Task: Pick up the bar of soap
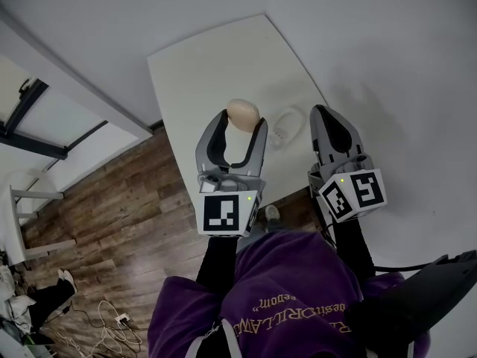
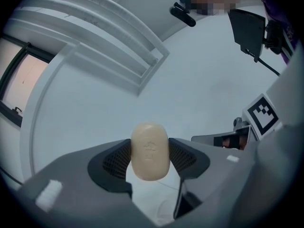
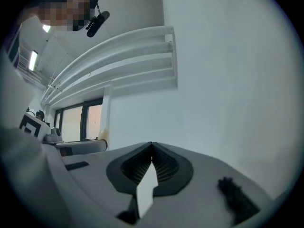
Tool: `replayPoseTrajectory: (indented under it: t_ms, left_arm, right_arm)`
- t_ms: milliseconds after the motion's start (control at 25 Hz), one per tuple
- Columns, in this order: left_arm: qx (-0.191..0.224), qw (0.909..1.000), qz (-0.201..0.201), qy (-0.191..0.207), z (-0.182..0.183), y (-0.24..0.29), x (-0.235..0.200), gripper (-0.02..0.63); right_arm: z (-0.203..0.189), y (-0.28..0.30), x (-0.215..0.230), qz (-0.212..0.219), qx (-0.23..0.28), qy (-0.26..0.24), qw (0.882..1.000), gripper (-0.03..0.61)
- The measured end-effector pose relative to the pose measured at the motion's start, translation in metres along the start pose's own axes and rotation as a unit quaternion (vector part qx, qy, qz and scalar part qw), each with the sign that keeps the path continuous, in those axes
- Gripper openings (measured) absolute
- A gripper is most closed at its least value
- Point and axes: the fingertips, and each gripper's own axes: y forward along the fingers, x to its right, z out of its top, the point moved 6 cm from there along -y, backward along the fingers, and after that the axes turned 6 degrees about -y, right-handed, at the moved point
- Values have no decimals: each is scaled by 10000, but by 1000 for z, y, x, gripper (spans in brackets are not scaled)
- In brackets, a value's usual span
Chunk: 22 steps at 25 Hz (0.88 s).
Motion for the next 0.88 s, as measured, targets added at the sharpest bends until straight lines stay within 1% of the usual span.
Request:
replayPoseTrajectory:
  t_ms: [880]
  left_arm:
    - [-28,10000,-79,21,1,4,1,259]
  right_arm:
    - [-1,-1,1,-15,-93,-84,9999,9]
